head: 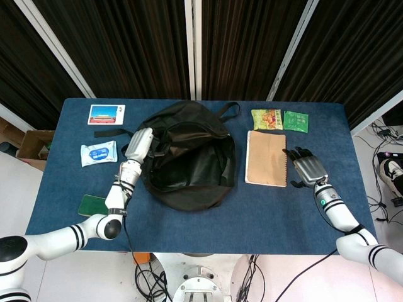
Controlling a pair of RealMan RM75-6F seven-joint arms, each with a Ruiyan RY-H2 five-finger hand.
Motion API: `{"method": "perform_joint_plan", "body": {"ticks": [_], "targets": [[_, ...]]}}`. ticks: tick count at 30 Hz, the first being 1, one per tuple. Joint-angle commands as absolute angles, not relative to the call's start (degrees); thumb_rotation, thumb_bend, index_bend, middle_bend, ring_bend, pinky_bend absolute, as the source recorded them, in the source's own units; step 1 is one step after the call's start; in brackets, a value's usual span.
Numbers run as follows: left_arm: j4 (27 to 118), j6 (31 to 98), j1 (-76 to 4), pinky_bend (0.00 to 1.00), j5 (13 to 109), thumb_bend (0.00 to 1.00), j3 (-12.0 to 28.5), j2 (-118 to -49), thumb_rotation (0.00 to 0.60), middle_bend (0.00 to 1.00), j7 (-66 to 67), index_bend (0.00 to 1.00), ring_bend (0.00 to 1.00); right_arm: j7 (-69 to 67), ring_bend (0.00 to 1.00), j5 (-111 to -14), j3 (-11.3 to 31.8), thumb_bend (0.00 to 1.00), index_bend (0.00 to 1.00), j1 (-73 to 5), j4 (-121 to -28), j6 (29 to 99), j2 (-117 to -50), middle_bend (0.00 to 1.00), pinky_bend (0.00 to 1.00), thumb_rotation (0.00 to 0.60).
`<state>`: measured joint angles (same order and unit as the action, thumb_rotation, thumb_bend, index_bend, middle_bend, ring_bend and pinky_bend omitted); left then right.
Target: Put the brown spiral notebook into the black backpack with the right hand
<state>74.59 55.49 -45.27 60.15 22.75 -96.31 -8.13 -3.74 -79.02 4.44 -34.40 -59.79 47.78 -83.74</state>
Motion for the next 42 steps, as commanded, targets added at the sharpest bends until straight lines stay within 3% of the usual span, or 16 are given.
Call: {"method": "perform_joint_plan", "body": {"ticks": [1, 17, 33, 42], "targets": [[74.38, 55.27, -45.39, 0.36, 59.94, 0.43, 22.84, -96.33, 0.6, 0.54, -8.26, 0.56, 0.49, -4.14, 0.03, -79.3, 4.19, 0.18, 0.07, -34.29, -59.87, 47.93, -83.56, 0.16, 0.15, 0.6], [73.23, 54.01, -45.64, 0.35, 59.05, 0.43, 23.03, -96.07, 0.6, 0.54, -9.61, 0.56, 0.49, -3.47, 0.03, -81.17, 3.31, 0.18, 0.07, -36.63, -53.54, 46.55, -87.43, 0.16, 0.14, 0.6], [71.37, 53.61, -44.37, 0.35, 58.73, 0.43, 22.81, -95.34, 0.6, 0.54, -12.35, 0.56, 0.49, -14.14, 0.03, -95.39, -1.09, 0.18, 0.15, -41.08, -41.64, 60.5, -98.18, 0.17, 0.14, 0.6], [70.29, 52.82, -44.02, 0.35, 58.76, 0.43, 22.91, -95.17, 0.6, 0.54, -14.24, 0.56, 0.49, -16.56, 0.04, -95.84, -2.25, 0.18, 0.15, -40.58, -41.88, 62.2, -94.98, 0.2, 0.14, 0.6]]}}
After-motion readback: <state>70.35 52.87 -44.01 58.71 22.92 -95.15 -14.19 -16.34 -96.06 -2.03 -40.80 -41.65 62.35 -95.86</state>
